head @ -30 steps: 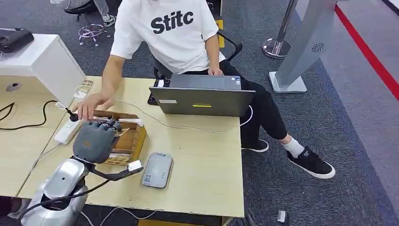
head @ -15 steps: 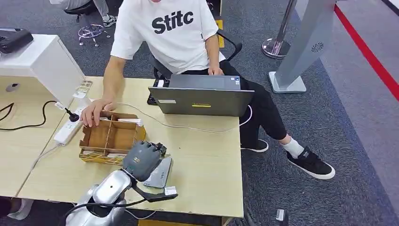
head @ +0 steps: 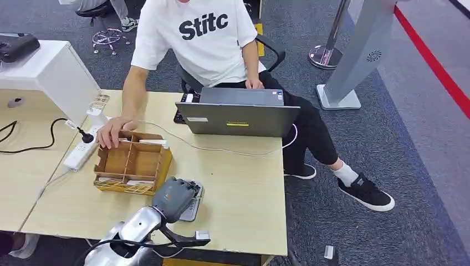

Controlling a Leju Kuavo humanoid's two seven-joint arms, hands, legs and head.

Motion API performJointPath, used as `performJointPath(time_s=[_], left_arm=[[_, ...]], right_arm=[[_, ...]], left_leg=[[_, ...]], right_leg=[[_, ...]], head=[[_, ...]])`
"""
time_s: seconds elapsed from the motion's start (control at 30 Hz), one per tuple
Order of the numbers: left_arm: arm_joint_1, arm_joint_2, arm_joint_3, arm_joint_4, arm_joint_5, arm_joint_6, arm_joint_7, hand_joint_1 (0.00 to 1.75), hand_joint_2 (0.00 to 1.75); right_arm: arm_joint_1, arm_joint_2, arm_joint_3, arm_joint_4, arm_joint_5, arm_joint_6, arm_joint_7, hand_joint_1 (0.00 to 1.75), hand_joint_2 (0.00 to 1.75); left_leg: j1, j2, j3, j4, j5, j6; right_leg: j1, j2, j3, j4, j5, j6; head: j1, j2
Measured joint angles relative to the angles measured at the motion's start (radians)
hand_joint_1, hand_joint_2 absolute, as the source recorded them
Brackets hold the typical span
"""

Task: Pass the card to the sensor for recognition and then transmit it.

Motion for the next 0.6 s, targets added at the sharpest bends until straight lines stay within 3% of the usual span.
performJointPath(time_s=[0.23,0.4,0.6], left_arm=[[-0.016,0.002,-0.004,0.027,0.023,-0.034,0.016,1.75,1.75],[-0.022,0.008,-0.004,0.036,0.012,0.031,0.066,1.75,1.75],[-0.013,0.008,-0.004,0.003,-0.001,0.032,0.079,1.75,1.75]], right_arm=[[0.000,0.000,0.005,0.000,-0.007,-0.008,0.002,0.00,1.75],[0.000,0.000,0.010,0.000,-0.015,-0.010,0.003,0.00,1.75],[0.000,0.000,0.018,0.000,-0.021,-0.010,0.000,0.00,1.75]], left_leg=[[0.000,0.000,0.001,0.000,0.000,0.000],[0.000,0.000,0.002,0.000,0.000,0.000],[0.000,-0.001,0.001,0.000,0.001,0.000]], right_leg=[[0.000,0.000,0.001,0.000,0.000,0.000],[0.000,0.000,0.001,0.000,0.000,0.000],[0.000,-0.001,0.001,0.000,0.000,0.000]], head=[[0.000,0.000],[0.000,0.000],[0.000,0.000]])
